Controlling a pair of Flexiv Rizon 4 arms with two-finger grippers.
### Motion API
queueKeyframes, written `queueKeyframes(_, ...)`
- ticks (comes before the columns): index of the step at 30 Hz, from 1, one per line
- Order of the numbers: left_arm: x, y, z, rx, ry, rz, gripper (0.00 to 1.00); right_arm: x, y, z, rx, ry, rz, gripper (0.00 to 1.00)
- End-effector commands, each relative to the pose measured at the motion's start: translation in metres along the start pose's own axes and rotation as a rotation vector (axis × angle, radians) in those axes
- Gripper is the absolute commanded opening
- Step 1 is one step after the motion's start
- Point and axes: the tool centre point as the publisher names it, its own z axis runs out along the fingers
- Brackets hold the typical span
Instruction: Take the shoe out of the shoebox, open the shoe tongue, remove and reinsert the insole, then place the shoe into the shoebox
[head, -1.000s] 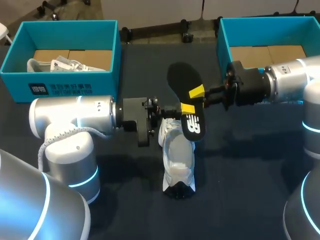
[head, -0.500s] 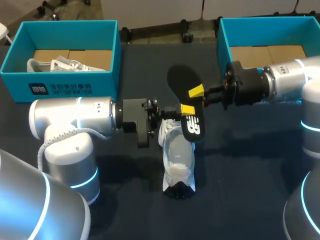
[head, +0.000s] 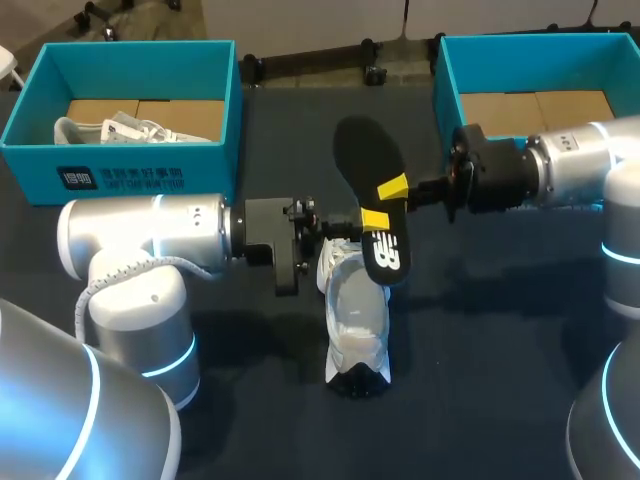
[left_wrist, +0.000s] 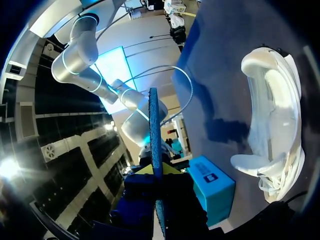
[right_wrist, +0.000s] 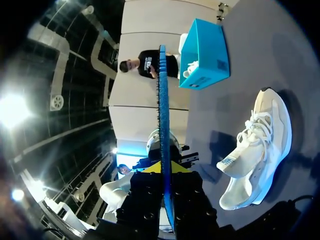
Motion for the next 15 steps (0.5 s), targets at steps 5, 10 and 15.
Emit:
queueKeyframes(5,0.002,-0.001,0.002,-0.007,0.005,-0.008,1.00,-0.002,0.001,0.001,0.003,0.007,0.002,0.00)
queueKeyframes(10,0.000,-0.007,-0.019,-0.035,0.004,-0.048,1.00,-0.005,0.000,-0.002,-0.004,0.010,0.003,0.00)
queueKeyframes(15,0.001,-0.012,-0.050,-0.053,0.045,-0.107,1.00,-0.011,-0.001,-0.004,-0.014,0.012,0.006,0.00)
